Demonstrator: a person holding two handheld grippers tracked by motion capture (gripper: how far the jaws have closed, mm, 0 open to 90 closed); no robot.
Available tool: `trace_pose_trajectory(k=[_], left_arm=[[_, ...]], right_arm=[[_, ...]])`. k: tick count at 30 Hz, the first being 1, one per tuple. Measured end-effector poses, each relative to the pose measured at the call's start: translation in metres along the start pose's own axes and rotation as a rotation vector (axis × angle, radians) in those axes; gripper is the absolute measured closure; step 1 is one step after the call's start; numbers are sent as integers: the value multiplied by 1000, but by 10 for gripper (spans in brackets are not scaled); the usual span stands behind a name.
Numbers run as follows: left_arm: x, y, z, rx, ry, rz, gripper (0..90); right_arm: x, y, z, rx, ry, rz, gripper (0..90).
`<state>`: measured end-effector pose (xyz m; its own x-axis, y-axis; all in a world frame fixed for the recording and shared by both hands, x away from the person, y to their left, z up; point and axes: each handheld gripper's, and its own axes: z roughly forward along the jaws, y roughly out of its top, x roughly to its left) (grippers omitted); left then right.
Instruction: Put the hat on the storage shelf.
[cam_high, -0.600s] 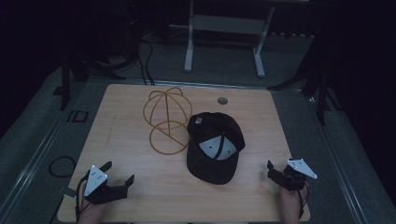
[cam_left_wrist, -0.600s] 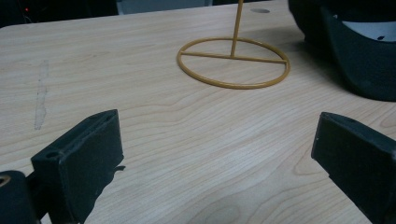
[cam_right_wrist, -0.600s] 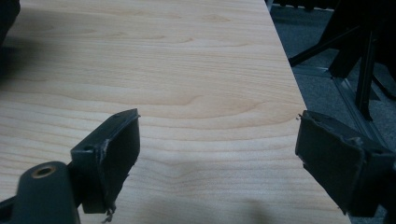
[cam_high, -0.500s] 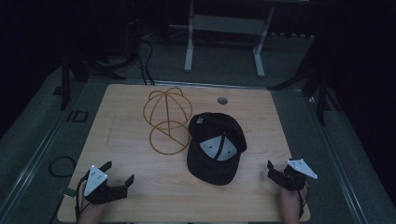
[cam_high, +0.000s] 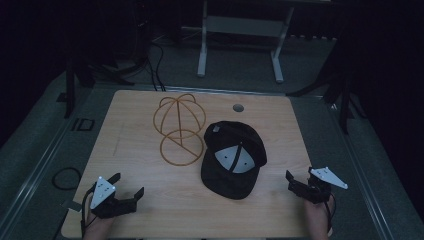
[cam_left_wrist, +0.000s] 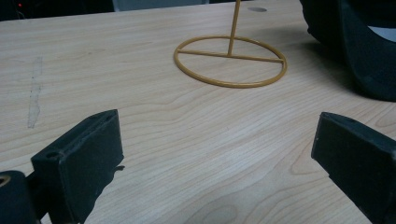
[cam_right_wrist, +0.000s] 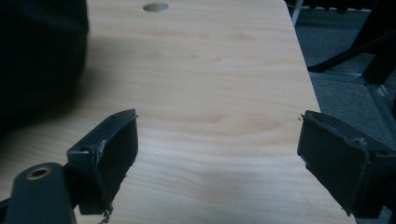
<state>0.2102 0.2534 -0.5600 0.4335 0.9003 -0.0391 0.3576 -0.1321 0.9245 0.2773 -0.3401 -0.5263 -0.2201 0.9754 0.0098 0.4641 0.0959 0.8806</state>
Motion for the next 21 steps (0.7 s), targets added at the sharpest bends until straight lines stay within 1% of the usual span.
trace_pose_trajectory(k=[1, 2, 3, 5, 6, 7, 8, 9, 10, 12, 14, 16, 17, 18, 21], left_arm=[[1, 0, 0, -3, -9, -8, 26], [1, 0, 0, -3, -9, -8, 26], [1, 0, 1, 2, -16, -17, 26], [1, 0, 2, 3, -20, -17, 26], [1, 0, 2, 3, -20, -17, 26], [1, 0, 2, 7, -23, -11, 26], [1, 0, 2, 7, -23, -11, 26], [1, -1, 2, 11, -25, -11, 26], [1, -1, 2, 10, -31, -13, 26], [1, -1, 2, 12, -35, -15, 26], [1, -1, 3, 13, -35, -16, 26], [1, -1, 3, 14, -37, -14, 26], [1, -1, 3, 14, -39, -14, 26], [1, -1, 3, 14, -40, -14, 26], [1, -1, 3, 14, -43, -9, 26]], right_arm=[[3, 6, -2, 3, 1, 3, 105], [3, 6, -2, 3, 1, 3, 105], [6, 17, -6, -5, 59, 9, 105], [11, 26, -9, -29, 64, 16, 105], [11, 26, -9, -29, 64, 16, 105], [15, 38, -11, -48, 84, 22, 105], [15, 38, -11, -48, 84, 22, 105], [21, 52, -13, -62, 94, 8, 105], [23, 59, -14, -69, 93, 2, 105], [28, 74, -15, -87, 115, -5, 105], [34, 88, -16, -100, 135, -28, 107], [42, 102, -14, -89, 160, -52, 130], [46, 108, -12, -81, 182, -67, 130], [50, 113, -10, -71, 190, -81, 132], [63, 124, -1, -39, 227, -113, 150]])
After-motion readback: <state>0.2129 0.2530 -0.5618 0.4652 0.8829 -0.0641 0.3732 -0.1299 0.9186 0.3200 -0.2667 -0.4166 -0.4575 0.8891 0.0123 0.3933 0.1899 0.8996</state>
